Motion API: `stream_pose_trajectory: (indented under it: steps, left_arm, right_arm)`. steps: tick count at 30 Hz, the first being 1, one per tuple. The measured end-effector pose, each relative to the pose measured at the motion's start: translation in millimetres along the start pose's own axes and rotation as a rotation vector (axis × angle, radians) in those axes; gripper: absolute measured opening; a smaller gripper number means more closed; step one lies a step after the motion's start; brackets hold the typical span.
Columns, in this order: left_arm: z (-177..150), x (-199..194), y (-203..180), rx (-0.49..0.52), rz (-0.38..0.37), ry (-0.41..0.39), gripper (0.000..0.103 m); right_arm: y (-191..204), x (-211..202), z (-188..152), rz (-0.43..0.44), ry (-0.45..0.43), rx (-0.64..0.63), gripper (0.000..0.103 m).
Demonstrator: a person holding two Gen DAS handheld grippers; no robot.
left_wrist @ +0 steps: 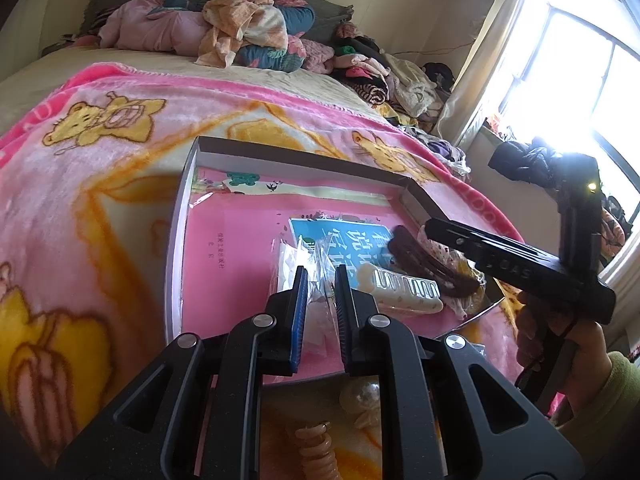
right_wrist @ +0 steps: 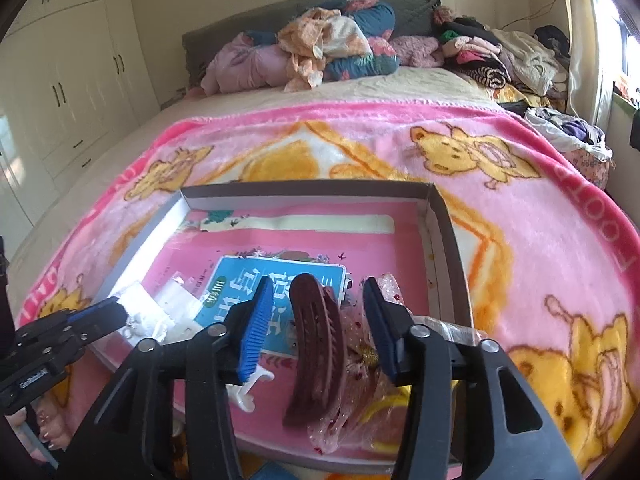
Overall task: Organize jewelry
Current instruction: 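Carry the earring packet and maroon clip into the box and open both tools, then withdraw both open tools from the box toward the remaining accessories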
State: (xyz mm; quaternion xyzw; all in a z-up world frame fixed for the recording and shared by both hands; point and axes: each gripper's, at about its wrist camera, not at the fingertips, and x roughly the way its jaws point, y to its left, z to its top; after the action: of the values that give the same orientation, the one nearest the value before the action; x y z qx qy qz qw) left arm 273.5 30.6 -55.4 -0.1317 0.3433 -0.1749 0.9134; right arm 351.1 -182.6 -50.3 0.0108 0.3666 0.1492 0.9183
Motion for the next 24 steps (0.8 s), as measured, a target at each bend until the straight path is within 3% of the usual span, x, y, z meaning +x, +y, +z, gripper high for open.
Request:
stream_pose_trajectory:
  steps: [8, 14, 24]
  left_arm:
    - [-1.4, -1.4, 1.7, -0.005, 0.008, 0.005, 0.011]
    - [-4.6, -4.3, 0.7, 0.002, 0.029, 0.010, 0.029]
    - [-4.3, -19.1, -7.3, 0.014, 0.041, -0.013, 0.049]
  right_arm:
    - [-1.6, -22.7, -7.0, -0.035, -0.042, -0.008, 0.063]
    - [-9.2, -36.4, -16.3, -0.044, -0.057, 0.021, 0.068]
    - [-11.3, -55.7, -27.9, -0.052, -0.080, 0.031, 0.072]
